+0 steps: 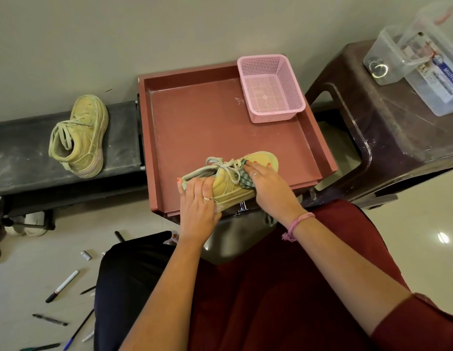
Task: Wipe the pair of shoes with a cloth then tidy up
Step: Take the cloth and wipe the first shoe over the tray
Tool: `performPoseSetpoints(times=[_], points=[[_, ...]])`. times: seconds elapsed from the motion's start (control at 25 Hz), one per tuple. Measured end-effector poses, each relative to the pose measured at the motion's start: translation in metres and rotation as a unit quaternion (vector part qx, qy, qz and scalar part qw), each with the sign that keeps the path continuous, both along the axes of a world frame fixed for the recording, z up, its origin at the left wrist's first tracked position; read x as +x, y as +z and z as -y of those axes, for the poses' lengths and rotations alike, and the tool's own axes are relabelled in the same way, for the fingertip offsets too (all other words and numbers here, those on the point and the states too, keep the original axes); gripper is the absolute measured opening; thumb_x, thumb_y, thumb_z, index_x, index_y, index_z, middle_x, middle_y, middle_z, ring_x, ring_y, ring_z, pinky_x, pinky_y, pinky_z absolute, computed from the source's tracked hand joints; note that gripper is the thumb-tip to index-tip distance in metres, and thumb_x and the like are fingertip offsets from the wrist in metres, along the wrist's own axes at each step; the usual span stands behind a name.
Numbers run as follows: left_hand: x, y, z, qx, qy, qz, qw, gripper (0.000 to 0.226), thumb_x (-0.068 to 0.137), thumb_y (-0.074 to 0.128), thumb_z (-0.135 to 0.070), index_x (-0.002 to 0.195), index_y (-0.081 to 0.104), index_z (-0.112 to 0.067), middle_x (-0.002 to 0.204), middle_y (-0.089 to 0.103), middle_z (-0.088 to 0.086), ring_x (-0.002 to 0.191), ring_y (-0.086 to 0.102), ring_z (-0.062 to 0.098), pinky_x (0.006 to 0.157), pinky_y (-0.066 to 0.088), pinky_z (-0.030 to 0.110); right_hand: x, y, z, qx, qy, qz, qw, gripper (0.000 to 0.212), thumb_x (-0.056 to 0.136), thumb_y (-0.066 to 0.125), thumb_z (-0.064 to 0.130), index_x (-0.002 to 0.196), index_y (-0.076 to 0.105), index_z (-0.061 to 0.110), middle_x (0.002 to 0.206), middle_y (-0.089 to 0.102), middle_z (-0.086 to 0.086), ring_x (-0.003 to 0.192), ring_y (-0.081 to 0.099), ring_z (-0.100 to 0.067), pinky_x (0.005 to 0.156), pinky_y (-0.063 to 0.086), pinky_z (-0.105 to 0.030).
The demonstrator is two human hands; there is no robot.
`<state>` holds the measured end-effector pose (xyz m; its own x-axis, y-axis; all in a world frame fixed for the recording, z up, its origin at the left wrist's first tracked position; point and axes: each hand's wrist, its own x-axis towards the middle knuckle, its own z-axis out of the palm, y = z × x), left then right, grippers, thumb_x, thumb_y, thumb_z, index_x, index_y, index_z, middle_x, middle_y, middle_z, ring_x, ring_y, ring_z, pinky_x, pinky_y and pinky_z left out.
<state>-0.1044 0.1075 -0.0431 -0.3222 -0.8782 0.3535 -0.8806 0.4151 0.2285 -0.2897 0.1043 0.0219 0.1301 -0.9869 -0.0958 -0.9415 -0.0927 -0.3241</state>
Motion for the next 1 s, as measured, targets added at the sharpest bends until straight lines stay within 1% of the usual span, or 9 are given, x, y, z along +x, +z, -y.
performPoseSetpoints(times=[0.12,0.2,0.4,0.56,0.68,0.76,0.8,0.88,1.0], points=[[-0.001,0.002,0.002,0.0,-0.003,-0.01,1.0,0.073,0.06,0.079,-0.019,0.122,0.041,-0.01,0.108,0.054,0.011,0.105,0.045,0.027,0.104,0.032,0.062,-0.02,-0.001,0.01,-0.022,0.003,-0.073,0.997,0.053,0.088,0.046,-0.004,0.139,0.042,0.005,0.143,0.044,-0.011,0.134,0.037,-0.028,0.115,0.02,-0.039],[-0.001,0.003,0.003,0.0,-0.002,-0.011,1.0,0.073,0.061,0.079,-0.02,0.122,0.041,-0.01,0.108,0.054,0.011,0.105,0.044,0.027,0.102,0.035,0.062,-0.007,-0.006,0.008,-0.014,-0.028,-0.071,0.997,0.051,0.087,0.047,-0.005,0.137,0.046,0.004,0.14,0.046,-0.011,0.129,0.041,-0.029,0.109,0.028,-0.04],[-0.001,0.002,0.002,0.005,0.0,-0.003,1.0,0.078,0.057,0.082,-0.018,0.122,0.04,-0.01,0.109,0.054,0.012,0.106,0.044,0.026,0.105,0.032,0.061,-0.011,-0.01,0.012,0.033,-0.052,0.017,0.998,0.061,0.084,0.045,-0.011,0.138,0.047,0.017,0.141,0.042,0.003,0.128,0.033,-0.021,0.098,0.029,-0.036],[-0.001,0.002,0.004,0.007,-0.001,-0.013,1.0,0.081,0.056,0.083,-0.019,0.123,0.039,-0.009,0.11,0.052,0.012,0.107,0.043,0.026,0.101,0.036,0.062,-0.016,-0.01,0.025,0.042,-0.039,0.076,0.995,0.059,0.083,0.04,-0.013,0.135,0.049,0.013,0.137,0.048,-0.003,0.126,0.038,-0.025,0.108,0.03,-0.041],[-0.001,0.001,0.003,-0.001,0.001,0.01,1.0,0.08,0.056,0.082,-0.019,0.123,0.04,-0.01,0.11,0.051,0.01,0.107,0.043,0.026,0.11,0.027,0.06,-0.019,-0.013,0.019,-0.005,0.049,0.017,0.999,0.053,0.084,0.045,-0.011,0.13,0.055,0.013,0.13,0.055,-0.001,0.119,0.044,-0.025,0.097,0.032,-0.037],[0.001,0.001,0.002,-0.005,-0.005,0.015,1.0,0.079,0.056,0.082,-0.017,0.122,0.04,-0.011,0.108,0.051,0.009,0.105,0.044,0.025,0.111,0.025,0.058,-0.036,-0.013,0.017,-0.04,0.123,-0.074,0.989,0.045,0.081,0.063,0.0,0.123,0.06,0.015,0.124,0.06,0.002,0.112,0.051,-0.024,0.083,0.037,-0.036],[0.001,0.001,0.002,-0.004,-0.007,0.012,1.0,0.079,0.056,0.081,-0.017,0.122,0.04,-0.011,0.108,0.051,0.009,0.105,0.044,0.025,0.111,0.024,0.057,-0.046,-0.014,0.019,-0.047,0.123,-0.098,0.986,0.048,0.075,0.072,0.005,0.121,0.063,0.016,0.121,0.061,0.002,0.109,0.054,-0.024,0.078,0.038,-0.036],[0.002,0.003,0.004,0.001,-0.004,0.014,1.0,0.079,0.056,0.082,-0.018,0.123,0.04,-0.011,0.109,0.051,0.009,0.105,0.043,0.025,0.112,0.024,0.057,-0.045,-0.015,0.023,-0.072,0.049,-0.092,0.992,0.053,0.069,0.077,0.002,0.119,0.064,0.014,0.12,0.062,0.001,0.106,0.056,-0.025,0.076,0.041,-0.036],[0.001,0.004,0.004,0.004,-0.001,0.012,1.0,0.082,0.054,0.083,-0.019,0.124,0.04,-0.01,0.11,0.05,0.009,0.106,0.042,0.025,0.11,0.028,0.059,-0.008,-0.018,0.016,-0.06,-0.04,-0.024,0.997,0.051,0.079,0.059,-0.01,0.125,0.06,0.011,0.126,0.06,-0.003,0.113,0.051,-0.029,0.087,0.04,-0.04]])
